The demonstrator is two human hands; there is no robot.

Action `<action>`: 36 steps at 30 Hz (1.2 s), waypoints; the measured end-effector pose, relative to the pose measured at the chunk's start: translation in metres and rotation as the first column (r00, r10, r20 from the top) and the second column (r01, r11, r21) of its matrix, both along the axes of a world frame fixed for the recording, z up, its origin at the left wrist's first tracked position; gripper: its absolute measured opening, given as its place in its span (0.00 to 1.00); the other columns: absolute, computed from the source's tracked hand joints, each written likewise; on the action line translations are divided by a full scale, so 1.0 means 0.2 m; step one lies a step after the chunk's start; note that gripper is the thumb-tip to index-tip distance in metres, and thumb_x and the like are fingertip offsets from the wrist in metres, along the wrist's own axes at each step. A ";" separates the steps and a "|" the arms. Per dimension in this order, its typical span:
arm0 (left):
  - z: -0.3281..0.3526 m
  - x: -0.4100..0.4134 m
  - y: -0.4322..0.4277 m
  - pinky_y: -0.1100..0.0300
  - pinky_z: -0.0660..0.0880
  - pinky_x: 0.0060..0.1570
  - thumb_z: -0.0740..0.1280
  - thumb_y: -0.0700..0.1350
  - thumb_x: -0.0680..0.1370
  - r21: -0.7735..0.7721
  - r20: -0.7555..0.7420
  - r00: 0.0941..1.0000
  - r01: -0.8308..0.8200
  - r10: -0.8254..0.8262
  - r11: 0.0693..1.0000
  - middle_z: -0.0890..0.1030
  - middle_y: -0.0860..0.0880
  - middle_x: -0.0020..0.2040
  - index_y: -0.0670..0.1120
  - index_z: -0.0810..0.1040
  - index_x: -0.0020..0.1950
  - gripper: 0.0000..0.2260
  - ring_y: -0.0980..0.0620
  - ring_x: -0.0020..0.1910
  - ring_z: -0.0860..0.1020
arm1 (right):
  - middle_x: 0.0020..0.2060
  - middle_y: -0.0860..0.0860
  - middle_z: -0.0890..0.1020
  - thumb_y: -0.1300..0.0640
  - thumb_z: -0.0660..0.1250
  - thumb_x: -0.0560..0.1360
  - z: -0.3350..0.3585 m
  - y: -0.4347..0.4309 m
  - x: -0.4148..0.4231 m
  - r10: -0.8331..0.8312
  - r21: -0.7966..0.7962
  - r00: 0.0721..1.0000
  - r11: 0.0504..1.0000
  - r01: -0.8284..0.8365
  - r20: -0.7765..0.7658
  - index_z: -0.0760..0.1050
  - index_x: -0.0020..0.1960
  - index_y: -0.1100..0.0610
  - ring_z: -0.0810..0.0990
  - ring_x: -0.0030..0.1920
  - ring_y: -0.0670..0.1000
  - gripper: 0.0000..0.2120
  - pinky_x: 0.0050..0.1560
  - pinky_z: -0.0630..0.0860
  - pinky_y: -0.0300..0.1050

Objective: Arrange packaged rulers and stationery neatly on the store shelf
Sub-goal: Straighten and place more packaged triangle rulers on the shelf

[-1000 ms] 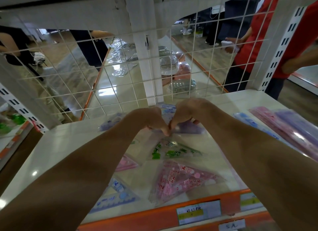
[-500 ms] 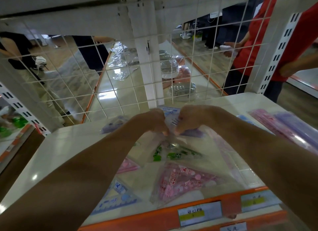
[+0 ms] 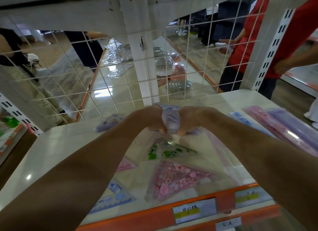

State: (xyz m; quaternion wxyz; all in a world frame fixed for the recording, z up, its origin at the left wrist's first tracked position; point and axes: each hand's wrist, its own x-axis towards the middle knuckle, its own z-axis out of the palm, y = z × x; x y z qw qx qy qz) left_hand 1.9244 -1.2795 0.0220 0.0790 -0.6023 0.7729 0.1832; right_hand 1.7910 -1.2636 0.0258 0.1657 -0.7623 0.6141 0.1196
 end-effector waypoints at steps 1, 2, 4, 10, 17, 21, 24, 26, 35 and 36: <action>0.00 0.01 0.00 0.59 0.70 0.46 0.73 0.48 0.72 0.001 -0.007 1.000 -0.006 0.007 1.000 0.70 0.47 0.52 0.42 0.71 0.63 0.24 0.48 0.49 0.72 | 0.29 0.50 0.72 0.59 0.68 0.68 0.01 0.00 0.00 -0.006 0.017 1.000 1.000 0.006 0.014 0.66 0.32 0.54 0.70 0.30 0.47 0.12 0.32 0.68 0.39; -0.01 0.01 0.00 0.59 0.69 0.45 0.74 0.49 0.71 0.010 -0.017 1.000 -0.021 0.021 1.000 0.70 0.47 0.52 0.41 0.71 0.63 0.24 0.49 0.48 0.71 | 0.28 0.50 0.72 0.59 0.68 0.68 0.01 0.00 0.00 -0.015 0.034 1.000 0.999 0.014 0.026 0.66 0.31 0.55 0.70 0.29 0.48 0.12 0.32 0.68 0.39; -0.02 0.02 0.00 0.59 0.69 0.42 0.74 0.49 0.71 0.021 -0.041 0.998 -0.046 0.046 0.999 0.71 0.46 0.52 0.40 0.72 0.61 0.24 0.49 0.47 0.72 | 0.28 0.50 0.72 0.60 0.69 0.67 0.00 0.00 0.00 -0.028 0.048 0.999 0.999 0.026 0.027 0.68 0.31 0.55 0.70 0.28 0.48 0.11 0.33 0.69 0.40; -0.02 0.02 -0.01 0.63 0.64 0.29 0.74 0.49 0.71 0.061 -0.053 0.996 -0.076 0.079 0.995 0.70 0.49 0.43 0.43 0.73 0.53 0.18 0.51 0.41 0.71 | 0.29 0.51 0.73 0.58 0.72 0.67 0.00 0.00 -0.01 -0.047 0.056 0.998 0.997 0.046 0.027 0.68 0.32 0.56 0.71 0.28 0.49 0.13 0.29 0.69 0.38; 0.00 -0.01 0.00 0.61 0.70 0.38 0.73 0.47 0.72 0.089 -0.051 0.994 -0.097 0.102 0.991 0.72 0.46 0.50 0.40 0.71 0.63 0.23 0.49 0.45 0.73 | 0.32 0.51 0.72 0.58 0.72 0.69 0.00 0.02 0.02 -0.027 0.020 1.000 0.999 0.027 0.003 0.67 0.35 0.57 0.71 0.31 0.48 0.13 0.32 0.70 0.40; 0.03 -0.03 0.01 0.65 0.70 0.31 0.71 0.41 0.74 0.113 -0.067 0.995 -0.059 0.067 0.992 0.75 0.46 0.44 0.48 0.74 0.53 0.11 0.51 0.39 0.74 | 0.33 0.51 0.71 0.60 0.72 0.69 0.02 0.06 0.05 0.021 -0.086 0.998 0.996 -0.026 -0.064 0.71 0.46 0.57 0.74 0.39 0.51 0.10 0.39 0.70 0.42; 0.06 -0.03 0.01 0.66 0.70 0.31 0.70 0.40 0.75 0.131 -0.129 0.988 -0.070 0.087 0.989 0.71 0.48 0.46 0.48 0.72 0.58 0.14 0.51 0.40 0.74 | 0.34 0.50 0.70 0.62 0.71 0.69 0.02 0.07 0.06 0.033 -0.145 0.998 0.989 -0.040 -0.051 0.73 0.52 0.58 0.72 0.41 0.51 0.13 0.42 0.68 0.42; 0.06 -0.02 0.01 0.65 0.72 0.33 0.71 0.40 0.74 0.134 -0.158 0.982 -0.077 0.098 0.988 0.69 0.47 0.51 0.48 0.70 0.62 0.19 0.49 0.45 0.74 | 0.32 0.50 0.69 0.63 0.71 0.69 0.02 0.08 0.06 0.021 -0.156 0.998 0.987 -0.029 -0.052 0.73 0.54 0.59 0.72 0.41 0.52 0.15 0.43 0.69 0.43; 0.01 0.06 -0.04 0.63 0.75 0.33 0.76 0.40 0.69 0.275 -0.313 0.904 -0.208 0.292 0.939 0.69 0.48 0.43 0.39 0.71 0.59 0.22 0.52 0.38 0.71 | 0.52 0.57 0.78 0.67 0.67 0.70 0.01 0.10 0.07 -0.057 -0.114 0.998 0.992 0.055 -0.011 0.72 0.59 0.62 0.77 0.52 0.55 0.17 0.44 0.70 0.42; 0.01 0.07 -0.04 0.63 0.75 0.33 0.76 0.39 0.69 0.299 -0.320 0.896 -0.212 0.307 0.930 0.69 0.48 0.43 0.39 0.71 0.57 0.21 0.52 0.38 0.71 | 0.52 0.56 0.78 0.67 0.67 0.71 0.02 0.10 0.08 -0.056 -0.108 0.998 0.993 0.054 -0.016 0.72 0.59 0.62 0.77 0.53 0.55 0.17 0.45 0.70 0.43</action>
